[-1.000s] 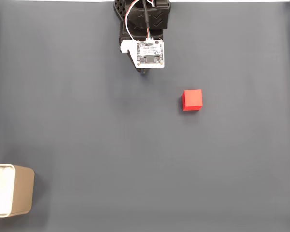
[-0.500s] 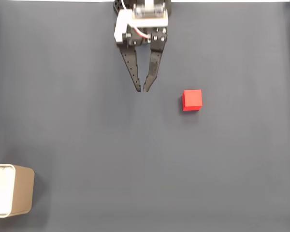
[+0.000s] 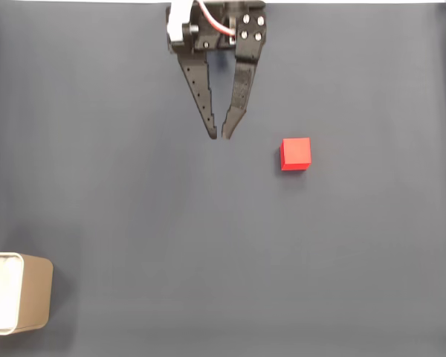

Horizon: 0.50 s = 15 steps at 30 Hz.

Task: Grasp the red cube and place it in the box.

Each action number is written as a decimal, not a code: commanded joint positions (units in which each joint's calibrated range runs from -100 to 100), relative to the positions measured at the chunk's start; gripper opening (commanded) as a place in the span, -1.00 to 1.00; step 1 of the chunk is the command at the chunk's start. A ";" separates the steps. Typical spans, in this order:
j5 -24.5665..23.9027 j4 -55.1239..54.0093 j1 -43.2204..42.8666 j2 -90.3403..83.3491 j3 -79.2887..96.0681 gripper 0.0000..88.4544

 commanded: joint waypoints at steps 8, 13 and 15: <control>0.34 12.01 -0.36 11.36 -14.14 -1.00; 0.63 18.07 -1.64 16.47 -20.16 -1.00; 0.68 19.30 -2.21 17.86 -21.26 -1.00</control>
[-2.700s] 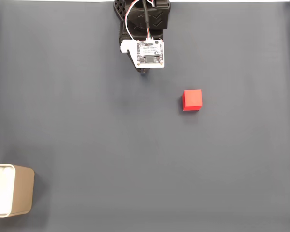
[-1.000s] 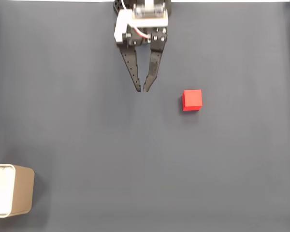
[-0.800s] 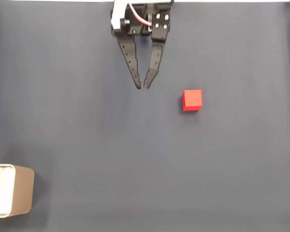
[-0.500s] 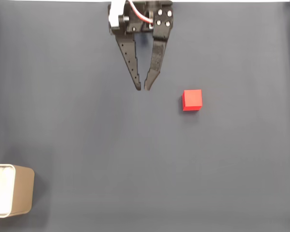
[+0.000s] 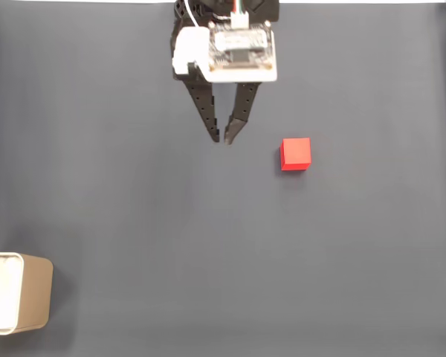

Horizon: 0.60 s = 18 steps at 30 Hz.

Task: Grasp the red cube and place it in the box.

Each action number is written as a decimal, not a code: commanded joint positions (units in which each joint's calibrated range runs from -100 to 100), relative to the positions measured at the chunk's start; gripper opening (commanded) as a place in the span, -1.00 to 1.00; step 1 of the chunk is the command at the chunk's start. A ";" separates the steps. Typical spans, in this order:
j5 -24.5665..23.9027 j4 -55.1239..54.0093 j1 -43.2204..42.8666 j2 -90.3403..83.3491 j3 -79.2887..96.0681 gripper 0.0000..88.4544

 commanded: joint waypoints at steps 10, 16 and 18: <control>1.47 2.54 -5.50 4.13 -4.08 -0.99; 1.76 2.46 -9.05 5.08 -3.44 -0.99; 1.76 2.38 -10.19 5.17 -3.08 -0.99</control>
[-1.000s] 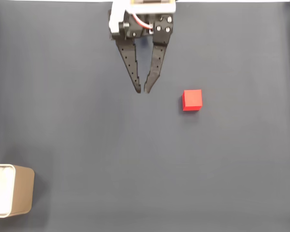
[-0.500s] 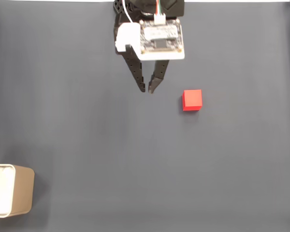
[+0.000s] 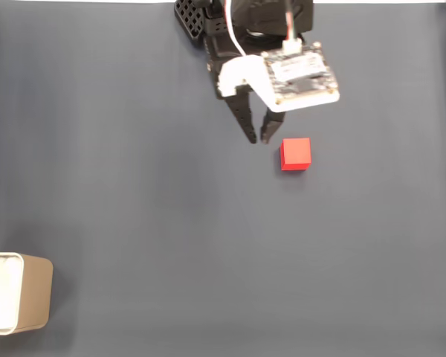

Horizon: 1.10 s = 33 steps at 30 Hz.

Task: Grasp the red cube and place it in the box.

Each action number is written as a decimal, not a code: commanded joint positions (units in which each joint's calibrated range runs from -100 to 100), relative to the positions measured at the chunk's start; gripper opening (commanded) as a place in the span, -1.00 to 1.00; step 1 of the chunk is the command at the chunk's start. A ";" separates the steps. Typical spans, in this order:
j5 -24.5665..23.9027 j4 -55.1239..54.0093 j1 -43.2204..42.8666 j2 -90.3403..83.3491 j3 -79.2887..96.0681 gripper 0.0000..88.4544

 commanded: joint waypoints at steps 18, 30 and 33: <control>2.10 -4.19 -8.20 -2.38 8.22 -0.90; 3.37 -7.88 -12.31 -4.46 15.61 -0.73; 3.86 -9.11 -13.02 -5.24 18.08 -0.69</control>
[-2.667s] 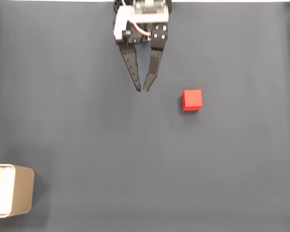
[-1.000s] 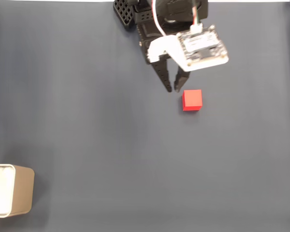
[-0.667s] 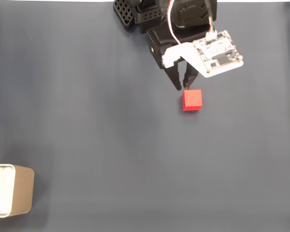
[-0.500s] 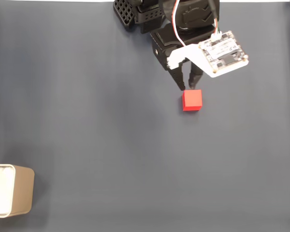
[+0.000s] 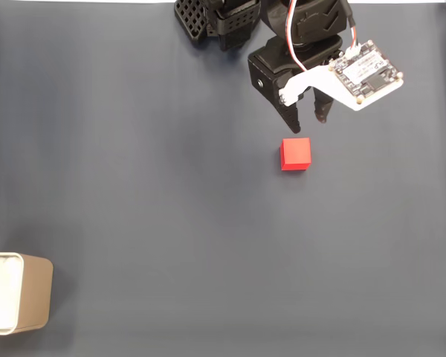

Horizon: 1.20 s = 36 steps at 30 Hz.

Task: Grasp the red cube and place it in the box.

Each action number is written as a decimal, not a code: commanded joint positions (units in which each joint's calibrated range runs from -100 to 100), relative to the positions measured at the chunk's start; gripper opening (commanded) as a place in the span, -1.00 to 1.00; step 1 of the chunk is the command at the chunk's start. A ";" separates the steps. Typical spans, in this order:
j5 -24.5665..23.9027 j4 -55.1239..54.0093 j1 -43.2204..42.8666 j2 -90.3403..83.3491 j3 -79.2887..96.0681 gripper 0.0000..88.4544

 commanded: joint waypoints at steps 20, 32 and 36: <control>2.25 -8.26 -1.08 -3.67 11.57 -0.33; 1.71 -13.67 -0.30 -2.03 15.40 -0.25; 0.98 -15.31 0.06 -1.77 16.86 -0.25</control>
